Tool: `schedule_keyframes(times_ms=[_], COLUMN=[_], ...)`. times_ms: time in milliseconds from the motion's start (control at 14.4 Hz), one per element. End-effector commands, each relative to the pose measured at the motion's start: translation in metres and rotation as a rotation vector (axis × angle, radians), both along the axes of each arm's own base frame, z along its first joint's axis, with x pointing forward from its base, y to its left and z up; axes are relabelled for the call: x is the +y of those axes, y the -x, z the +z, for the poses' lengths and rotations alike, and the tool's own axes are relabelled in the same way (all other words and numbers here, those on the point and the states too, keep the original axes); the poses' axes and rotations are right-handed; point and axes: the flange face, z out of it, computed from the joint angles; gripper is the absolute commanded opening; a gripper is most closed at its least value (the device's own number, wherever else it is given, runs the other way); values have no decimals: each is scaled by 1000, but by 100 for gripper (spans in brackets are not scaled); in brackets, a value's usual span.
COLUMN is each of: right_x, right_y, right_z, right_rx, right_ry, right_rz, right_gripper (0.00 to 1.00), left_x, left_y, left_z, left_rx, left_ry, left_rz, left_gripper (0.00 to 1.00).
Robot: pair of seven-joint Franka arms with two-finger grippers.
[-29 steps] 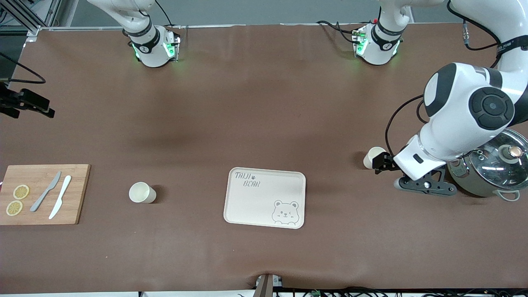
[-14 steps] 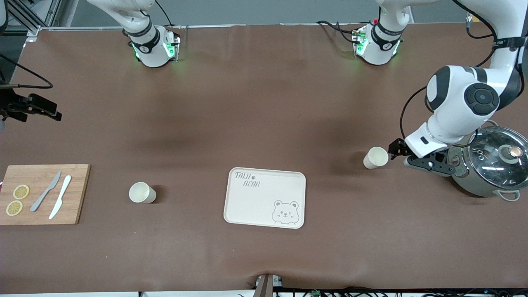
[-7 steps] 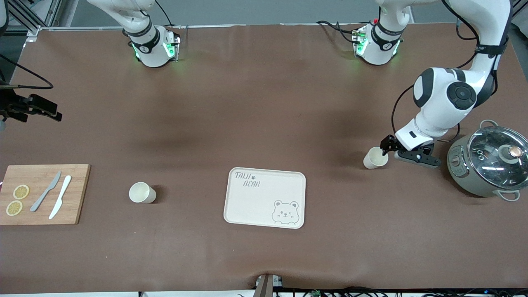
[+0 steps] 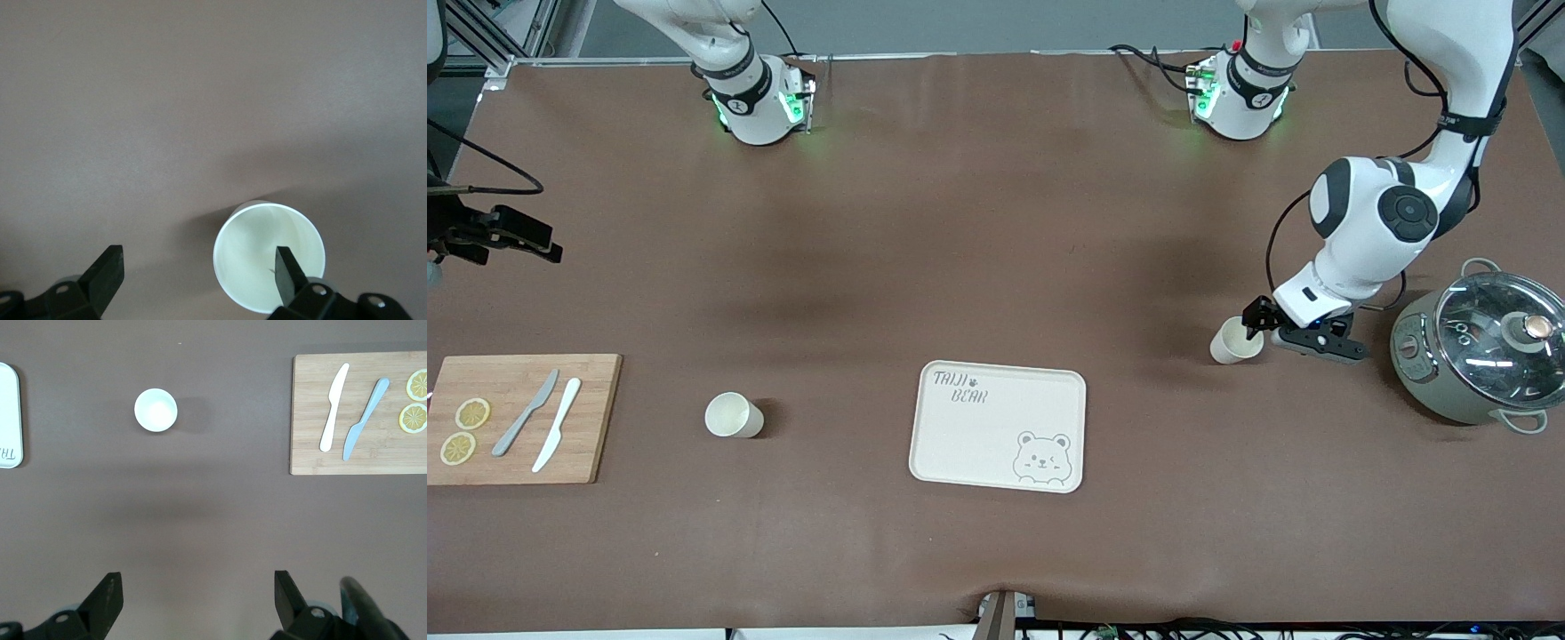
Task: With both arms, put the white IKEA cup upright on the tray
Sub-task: 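Close the left gripper on the cup rim and lift it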
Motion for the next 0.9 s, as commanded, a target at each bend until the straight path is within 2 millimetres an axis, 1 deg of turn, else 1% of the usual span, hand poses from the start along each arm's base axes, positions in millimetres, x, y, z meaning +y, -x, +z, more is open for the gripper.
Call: schedule_keyframes(times_ms=[0, 418, 766, 835], right_x=[1, 1, 1, 1], right_y=[0, -1, -1, -1], right_z=[2, 1, 0, 0], right_rx=[0, 1, 1, 3], right_ry=[3, 3, 3, 3], right_rz=[-9, -8, -9, -9], right_gripper=[100, 100, 100, 100], left_x=[4, 6, 9, 7], left_y=[0, -4, -4, -3], left_z=[-13, -40, -58, -61], left_rx=[-18, -43, -30, -24], left_ry=[18, 31, 33, 37], left_rz=[-5, -15, -28, -22], left_gripper=[100, 100, 100, 99])
